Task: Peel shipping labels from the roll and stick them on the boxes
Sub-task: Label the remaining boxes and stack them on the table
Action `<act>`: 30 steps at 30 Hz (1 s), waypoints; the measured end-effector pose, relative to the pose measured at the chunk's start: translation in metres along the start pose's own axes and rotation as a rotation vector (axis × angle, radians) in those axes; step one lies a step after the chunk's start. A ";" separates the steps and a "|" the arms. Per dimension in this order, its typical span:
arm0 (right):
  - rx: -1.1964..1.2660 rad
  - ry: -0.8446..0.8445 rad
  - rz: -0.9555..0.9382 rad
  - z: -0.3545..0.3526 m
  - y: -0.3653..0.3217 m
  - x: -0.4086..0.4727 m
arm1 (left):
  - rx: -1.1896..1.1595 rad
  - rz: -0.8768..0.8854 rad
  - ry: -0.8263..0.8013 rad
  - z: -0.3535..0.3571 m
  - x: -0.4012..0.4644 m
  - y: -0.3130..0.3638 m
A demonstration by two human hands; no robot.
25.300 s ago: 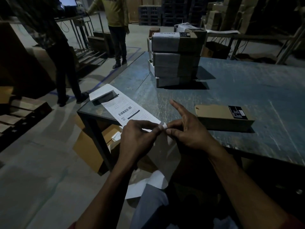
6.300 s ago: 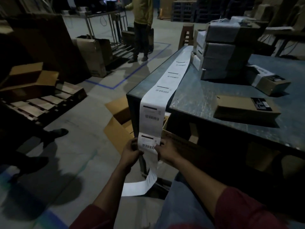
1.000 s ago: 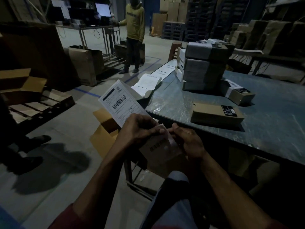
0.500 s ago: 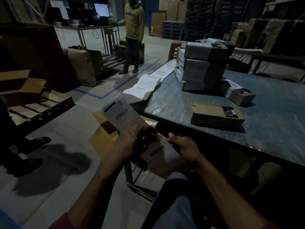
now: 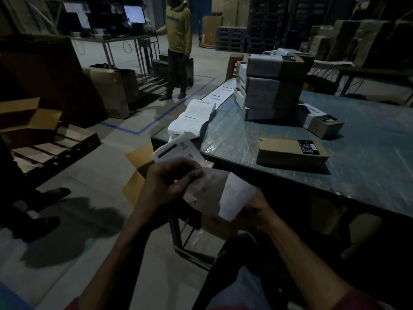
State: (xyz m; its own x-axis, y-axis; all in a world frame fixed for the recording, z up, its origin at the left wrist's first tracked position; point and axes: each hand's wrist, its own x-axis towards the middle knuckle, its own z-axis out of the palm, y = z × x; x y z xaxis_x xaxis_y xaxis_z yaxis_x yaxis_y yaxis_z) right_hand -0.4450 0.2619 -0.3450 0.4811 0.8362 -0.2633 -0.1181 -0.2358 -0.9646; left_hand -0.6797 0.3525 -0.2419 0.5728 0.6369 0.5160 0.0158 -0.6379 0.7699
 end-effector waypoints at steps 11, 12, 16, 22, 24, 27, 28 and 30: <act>-0.289 0.006 0.039 0.007 0.061 0.017 | 0.043 0.161 0.192 -0.051 0.050 0.029; -0.330 0.022 0.021 0.007 0.065 0.018 | 0.036 0.168 0.200 -0.052 0.054 0.030; -0.352 0.042 0.051 0.004 0.071 0.019 | 0.055 0.128 0.077 -0.039 0.064 0.029; -0.744 0.090 -0.060 -0.010 0.055 0.000 | 0.104 0.006 -0.386 -0.009 0.064 0.020; -0.629 0.168 -0.170 -0.013 0.027 -0.018 | 0.071 -0.003 -0.486 -0.003 0.067 0.029; -0.256 0.226 -0.329 -0.014 -0.029 -0.050 | 0.033 -0.018 -0.615 0.005 0.081 0.042; -0.146 0.201 -0.351 -0.015 -0.046 -0.061 | 0.018 -0.018 -0.654 0.007 0.086 0.046; -0.058 0.096 -0.444 -0.017 -0.075 -0.080 | -0.028 -0.018 -0.711 0.013 0.098 0.052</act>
State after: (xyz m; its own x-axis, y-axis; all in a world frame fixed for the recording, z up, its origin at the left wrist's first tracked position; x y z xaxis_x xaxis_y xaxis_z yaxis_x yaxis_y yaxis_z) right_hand -0.4601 0.2044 -0.2514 0.5529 0.8135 0.1803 0.1654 0.1049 -0.9806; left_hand -0.6119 0.3757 -0.1561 0.9687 0.2042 0.1409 0.0141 -0.6124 0.7904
